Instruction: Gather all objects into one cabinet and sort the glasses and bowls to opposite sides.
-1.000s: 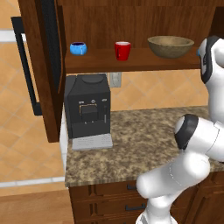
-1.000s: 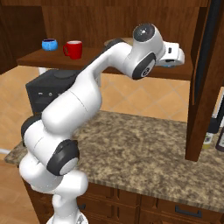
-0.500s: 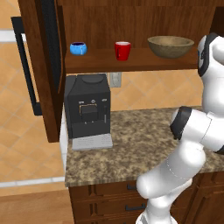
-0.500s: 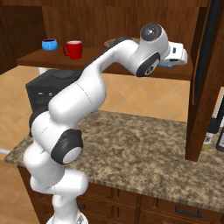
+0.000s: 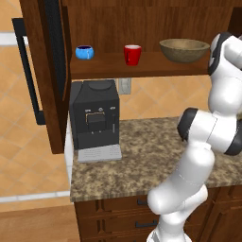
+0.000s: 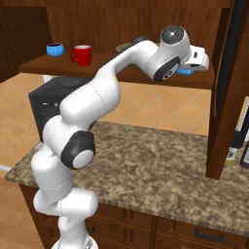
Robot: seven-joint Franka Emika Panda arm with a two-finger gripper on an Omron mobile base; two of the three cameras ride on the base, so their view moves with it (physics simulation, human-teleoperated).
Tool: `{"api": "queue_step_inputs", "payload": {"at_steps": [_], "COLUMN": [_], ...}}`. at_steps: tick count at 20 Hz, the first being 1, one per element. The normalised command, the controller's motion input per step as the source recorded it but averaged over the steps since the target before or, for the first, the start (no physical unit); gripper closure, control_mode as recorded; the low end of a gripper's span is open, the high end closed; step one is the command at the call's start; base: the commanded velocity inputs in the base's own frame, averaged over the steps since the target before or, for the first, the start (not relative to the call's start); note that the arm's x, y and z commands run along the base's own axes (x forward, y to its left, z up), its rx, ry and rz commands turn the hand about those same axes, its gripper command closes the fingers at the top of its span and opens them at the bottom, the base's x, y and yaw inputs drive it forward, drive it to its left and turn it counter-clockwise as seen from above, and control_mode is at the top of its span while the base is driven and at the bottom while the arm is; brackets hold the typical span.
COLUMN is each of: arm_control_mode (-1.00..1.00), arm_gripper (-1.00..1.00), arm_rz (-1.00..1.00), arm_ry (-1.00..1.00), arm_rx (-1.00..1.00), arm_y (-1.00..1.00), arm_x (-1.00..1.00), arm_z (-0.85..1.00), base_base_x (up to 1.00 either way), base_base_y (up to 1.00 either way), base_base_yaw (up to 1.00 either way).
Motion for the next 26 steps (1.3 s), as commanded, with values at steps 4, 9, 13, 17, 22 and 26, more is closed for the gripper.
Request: {"api": "queue_step_inputs", "payload": {"at_steps": [4, 9, 13, 17, 22, 26], "arm_control_mode": [-1.00, -1.00, -1.00, -1.00, -1.00, -1.00], "arm_gripper": [-1.00, -1.00, -1.00, 1.00, 1.00, 1.00], "arm_rz": [0.04, 0.08, 0.09, 0.06, 0.04, 0.00], "arm_ry": [0.00, 0.01, 0.00, 0.00, 0.03, 0.11], "arm_rx": [0.03, 0.05, 0.04, 0.02, 0.00, 0.00], "arm_y": [-0.20, -0.16, -0.08, 0.00, 0.00, 0.00], "arm_x": [0.27, 0.32, 0.23, 0.24, -0.02, -0.15], "arm_z": [0.00, -0.02, 0.00, 0.00, 0.00, 0.00], "base_base_x": [0.00, 0.00, 0.00, 0.00, 0.00, 0.00], "base_base_y": [0.00, 0.00, 0.00, 0.00, 0.00, 0.00], "base_base_yaw": [0.00, 0.00, 0.00, 0.00, 0.00, 0.00]}}
